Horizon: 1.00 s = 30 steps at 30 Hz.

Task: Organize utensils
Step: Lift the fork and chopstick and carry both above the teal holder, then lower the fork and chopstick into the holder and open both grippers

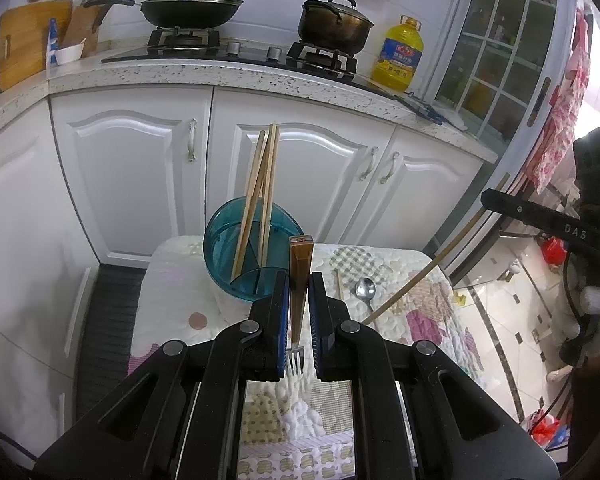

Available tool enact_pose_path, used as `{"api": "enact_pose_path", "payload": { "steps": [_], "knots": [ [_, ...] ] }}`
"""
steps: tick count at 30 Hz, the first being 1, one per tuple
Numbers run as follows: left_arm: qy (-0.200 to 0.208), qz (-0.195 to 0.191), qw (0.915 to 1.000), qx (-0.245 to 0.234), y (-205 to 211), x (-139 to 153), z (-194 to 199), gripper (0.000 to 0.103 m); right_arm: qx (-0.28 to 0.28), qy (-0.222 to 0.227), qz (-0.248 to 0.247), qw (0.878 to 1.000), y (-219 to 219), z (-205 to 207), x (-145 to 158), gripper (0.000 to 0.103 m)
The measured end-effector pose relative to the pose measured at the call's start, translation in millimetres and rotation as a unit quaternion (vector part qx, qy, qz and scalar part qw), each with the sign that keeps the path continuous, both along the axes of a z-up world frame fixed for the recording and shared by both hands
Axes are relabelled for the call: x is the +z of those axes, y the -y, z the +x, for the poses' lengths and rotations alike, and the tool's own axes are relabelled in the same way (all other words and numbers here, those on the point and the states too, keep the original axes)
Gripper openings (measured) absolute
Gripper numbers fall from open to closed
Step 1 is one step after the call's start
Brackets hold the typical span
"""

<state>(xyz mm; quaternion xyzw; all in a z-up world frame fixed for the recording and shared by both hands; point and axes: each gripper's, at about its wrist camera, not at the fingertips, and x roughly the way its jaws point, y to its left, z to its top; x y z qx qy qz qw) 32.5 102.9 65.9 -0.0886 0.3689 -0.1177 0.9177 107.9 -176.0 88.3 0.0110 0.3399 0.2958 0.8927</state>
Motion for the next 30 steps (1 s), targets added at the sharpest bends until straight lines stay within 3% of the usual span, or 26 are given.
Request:
{"api": "enact_pose_path", "payload": {
  "steps": [17, 30],
  "knots": [
    [0.006, -0.001, 1.0000, -0.001, -6.6, 10.0, -2.8, 0.008, 0.008, 0.006, 0.003, 1.000, -8.2, -1.3, 6.8, 0.005],
    [0.044, -0.008, 0.9990, 0.009, -26.2, 57.8, 8.5, 0.008, 0.031, 0.027, 0.026, 0.999, -26.3, 6.8, 36.9, 0.005]
  ]
}}
